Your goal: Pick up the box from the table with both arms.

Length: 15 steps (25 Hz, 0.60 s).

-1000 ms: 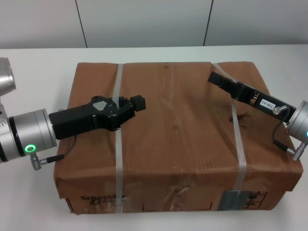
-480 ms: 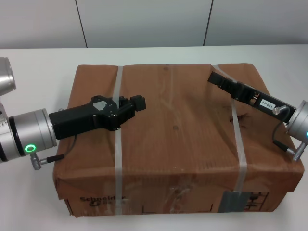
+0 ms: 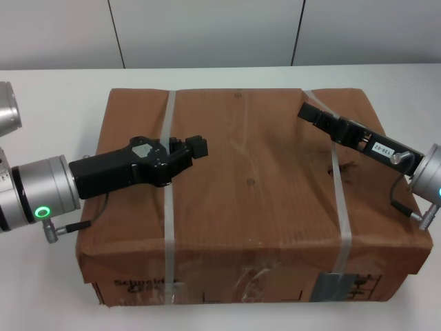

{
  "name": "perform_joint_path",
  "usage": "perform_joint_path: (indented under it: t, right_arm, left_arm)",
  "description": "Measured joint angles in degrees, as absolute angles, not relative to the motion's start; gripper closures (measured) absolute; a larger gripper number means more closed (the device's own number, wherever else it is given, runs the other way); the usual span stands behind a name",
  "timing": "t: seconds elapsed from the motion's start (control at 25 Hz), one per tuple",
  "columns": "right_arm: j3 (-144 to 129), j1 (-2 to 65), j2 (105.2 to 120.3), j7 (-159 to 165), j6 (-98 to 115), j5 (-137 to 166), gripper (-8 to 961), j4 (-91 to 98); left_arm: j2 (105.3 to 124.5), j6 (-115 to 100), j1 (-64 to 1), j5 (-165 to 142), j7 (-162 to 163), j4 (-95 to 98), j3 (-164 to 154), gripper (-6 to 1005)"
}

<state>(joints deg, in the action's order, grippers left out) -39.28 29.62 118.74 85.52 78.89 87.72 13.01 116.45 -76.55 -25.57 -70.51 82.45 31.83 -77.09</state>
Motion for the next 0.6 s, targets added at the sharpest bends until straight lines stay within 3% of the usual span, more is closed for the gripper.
perform_joint_path:
  t: [0.6]
  right_arm:
    - [-39.3,29.63,118.74,85.07,78.61,87.72,914,13.01]
  left_arm:
    - [116.45,-76.56,-25.57,-70.56,82.35,31.6,-77.07,901]
